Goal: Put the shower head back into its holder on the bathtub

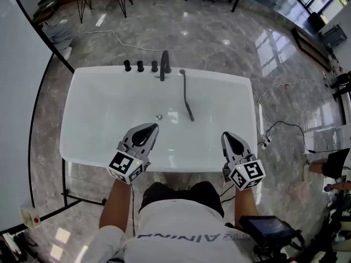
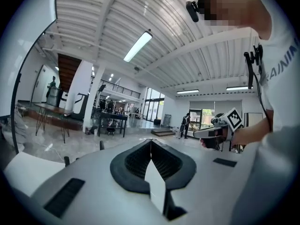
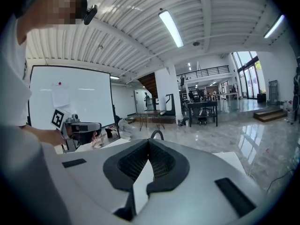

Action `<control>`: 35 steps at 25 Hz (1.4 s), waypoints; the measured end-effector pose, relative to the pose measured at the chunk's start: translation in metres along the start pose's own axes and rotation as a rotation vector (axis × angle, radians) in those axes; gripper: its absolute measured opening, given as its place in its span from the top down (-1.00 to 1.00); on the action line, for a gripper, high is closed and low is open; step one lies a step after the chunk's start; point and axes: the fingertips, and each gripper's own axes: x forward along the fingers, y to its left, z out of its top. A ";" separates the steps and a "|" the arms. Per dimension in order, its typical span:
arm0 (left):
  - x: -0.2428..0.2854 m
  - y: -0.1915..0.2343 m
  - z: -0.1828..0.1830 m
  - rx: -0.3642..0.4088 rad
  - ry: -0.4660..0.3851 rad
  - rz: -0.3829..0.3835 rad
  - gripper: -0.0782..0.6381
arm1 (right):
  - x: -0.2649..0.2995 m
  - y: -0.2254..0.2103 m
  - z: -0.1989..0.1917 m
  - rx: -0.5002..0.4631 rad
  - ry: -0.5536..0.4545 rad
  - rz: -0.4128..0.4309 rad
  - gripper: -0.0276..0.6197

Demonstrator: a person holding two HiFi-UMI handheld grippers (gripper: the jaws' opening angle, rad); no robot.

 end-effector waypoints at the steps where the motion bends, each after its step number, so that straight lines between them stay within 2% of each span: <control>1: 0.007 0.003 -0.004 0.008 0.012 -0.004 0.73 | 0.005 -0.006 -0.005 0.015 0.003 -0.002 0.89; 7: 0.061 0.009 -0.031 0.058 0.076 0.016 0.73 | 0.024 -0.063 -0.041 0.068 0.030 -0.017 0.89; 18: 0.222 0.024 -0.140 0.086 0.144 0.020 0.73 | 0.112 -0.194 -0.139 0.089 0.041 -0.039 0.89; 21: 0.265 0.040 -0.186 0.122 0.168 -0.006 0.73 | 0.141 -0.222 -0.173 0.055 0.055 -0.044 0.89; 25: 0.310 0.058 -0.265 0.198 0.246 -0.042 0.73 | 0.176 -0.251 -0.234 0.032 0.091 -0.038 0.89; 30: 0.374 0.077 -0.357 0.208 0.322 -0.058 0.73 | 0.207 -0.301 -0.305 0.039 0.128 -0.064 0.89; 32: 0.392 0.084 -0.399 0.233 0.371 -0.085 0.73 | 0.220 -0.311 -0.335 0.046 0.143 -0.063 0.89; 35: 0.413 0.101 -0.450 0.269 0.403 -0.102 0.73 | 0.235 -0.323 -0.375 0.040 0.167 -0.055 0.89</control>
